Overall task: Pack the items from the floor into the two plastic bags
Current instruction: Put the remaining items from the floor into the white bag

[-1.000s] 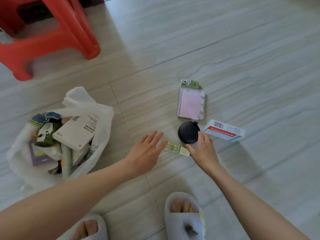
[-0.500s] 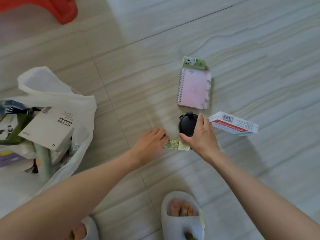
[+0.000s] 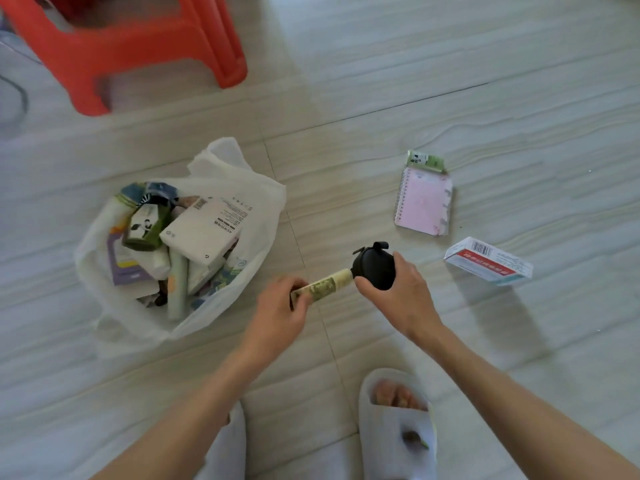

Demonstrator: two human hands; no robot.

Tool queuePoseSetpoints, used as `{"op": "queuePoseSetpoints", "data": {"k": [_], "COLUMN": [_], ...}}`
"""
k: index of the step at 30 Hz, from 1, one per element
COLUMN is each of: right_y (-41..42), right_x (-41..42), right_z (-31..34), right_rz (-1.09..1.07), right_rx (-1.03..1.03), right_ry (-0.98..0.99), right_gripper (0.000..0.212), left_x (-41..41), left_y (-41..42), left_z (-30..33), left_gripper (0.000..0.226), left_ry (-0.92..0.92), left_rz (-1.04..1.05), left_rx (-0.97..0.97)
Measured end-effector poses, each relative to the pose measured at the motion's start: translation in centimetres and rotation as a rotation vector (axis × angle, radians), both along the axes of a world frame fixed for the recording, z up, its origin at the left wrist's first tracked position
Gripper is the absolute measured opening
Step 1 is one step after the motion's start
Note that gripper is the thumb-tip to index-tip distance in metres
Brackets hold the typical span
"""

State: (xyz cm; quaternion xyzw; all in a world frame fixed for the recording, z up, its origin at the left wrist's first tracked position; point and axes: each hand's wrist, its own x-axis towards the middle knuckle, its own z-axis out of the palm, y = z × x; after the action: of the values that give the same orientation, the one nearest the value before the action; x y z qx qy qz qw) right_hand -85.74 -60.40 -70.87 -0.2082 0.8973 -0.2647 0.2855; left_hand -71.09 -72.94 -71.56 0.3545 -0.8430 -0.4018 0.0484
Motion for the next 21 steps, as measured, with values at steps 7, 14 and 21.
{"op": "queuePoseSetpoints", "data": {"k": [7, 14, 21], "right_y": [-5.3, -15.0, -21.2], "right_x": [8.5, 11.2, 10.3], "right_z": [6.1, 9.0, 4.4], "right_rz": [0.356, 0.741, 0.624], "right_rx": [-0.05, -0.048, -0.016], "right_ry": [-0.024, 0.133, 0.244], "right_gripper": [0.058, 0.086, 0.066], "left_x": [8.9, 11.9, 8.5], "left_y": [-2.5, -10.1, -14.5], "left_z": [6.5, 7.2, 4.2], "left_gripper": [0.006, 0.018, 0.007], "left_ry": [0.098, 0.121, 0.17], "left_rz": [0.515, 0.827, 0.848], "left_rx": [-0.038, -0.019, 0.054]}}
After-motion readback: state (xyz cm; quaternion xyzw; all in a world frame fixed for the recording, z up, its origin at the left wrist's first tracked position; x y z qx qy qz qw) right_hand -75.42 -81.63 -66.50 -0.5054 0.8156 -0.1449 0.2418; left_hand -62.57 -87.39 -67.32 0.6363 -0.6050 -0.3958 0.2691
